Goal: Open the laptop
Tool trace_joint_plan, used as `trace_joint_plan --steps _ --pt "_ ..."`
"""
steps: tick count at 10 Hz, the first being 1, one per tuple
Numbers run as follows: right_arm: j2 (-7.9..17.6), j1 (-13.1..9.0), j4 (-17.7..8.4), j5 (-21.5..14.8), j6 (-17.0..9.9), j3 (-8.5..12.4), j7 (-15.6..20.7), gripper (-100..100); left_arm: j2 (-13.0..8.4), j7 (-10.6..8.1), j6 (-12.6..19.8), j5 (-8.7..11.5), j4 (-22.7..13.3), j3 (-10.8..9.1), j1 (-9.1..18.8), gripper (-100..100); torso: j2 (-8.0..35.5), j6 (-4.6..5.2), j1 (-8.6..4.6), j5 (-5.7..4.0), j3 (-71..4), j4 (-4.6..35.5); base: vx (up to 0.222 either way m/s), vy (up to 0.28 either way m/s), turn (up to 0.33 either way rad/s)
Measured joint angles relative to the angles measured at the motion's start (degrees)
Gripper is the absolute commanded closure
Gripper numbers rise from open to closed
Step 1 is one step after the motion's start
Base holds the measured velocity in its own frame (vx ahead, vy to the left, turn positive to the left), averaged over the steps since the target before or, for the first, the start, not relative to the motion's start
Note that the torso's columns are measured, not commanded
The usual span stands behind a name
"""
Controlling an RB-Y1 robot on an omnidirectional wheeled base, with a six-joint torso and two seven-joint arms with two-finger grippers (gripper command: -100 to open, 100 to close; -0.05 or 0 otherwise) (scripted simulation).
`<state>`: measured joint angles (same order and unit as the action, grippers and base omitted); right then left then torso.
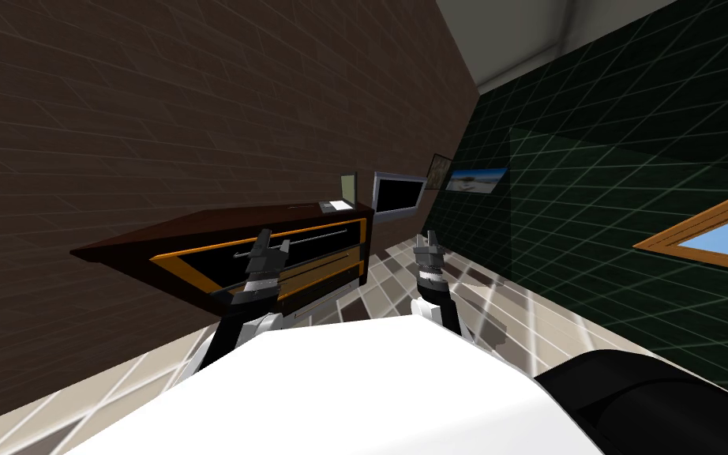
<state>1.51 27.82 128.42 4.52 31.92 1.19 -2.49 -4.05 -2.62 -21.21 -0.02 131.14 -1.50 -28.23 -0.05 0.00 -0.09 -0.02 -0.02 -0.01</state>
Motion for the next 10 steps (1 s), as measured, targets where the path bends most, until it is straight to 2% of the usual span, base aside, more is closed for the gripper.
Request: trace_joint_plan --steps 3,5,10 --pt "-0.01 0.00 0.00 0.00 0.00 -0.01 0.00 0 -3.25 -0.27 4.58 0.62 1.02 -1.06 1.17 -100 -0.02 0.01 -0.08 -0.03 -0.02 -0.01 0.040 -0.089 0.040" --pt "0.00 0.00 0.00 0.00 0.00 0.00 0.00 0 -4.24 -0.34 7.18 0.83 1.60 -1.41 1.74 -100 0.08 0.00 0.24 0.06 0.04 0.01 0.039 -0.067 0.053" --pt "0.00 0.00 0.00 0.00 0.00 0.00 0.00 0 -7.39 -0.89 14.75 1.83 3.06 -3.16 3.88 -100 0.07 0.00 0.05 0.01 0.04 0.02 0.029 -0.074 0.042"
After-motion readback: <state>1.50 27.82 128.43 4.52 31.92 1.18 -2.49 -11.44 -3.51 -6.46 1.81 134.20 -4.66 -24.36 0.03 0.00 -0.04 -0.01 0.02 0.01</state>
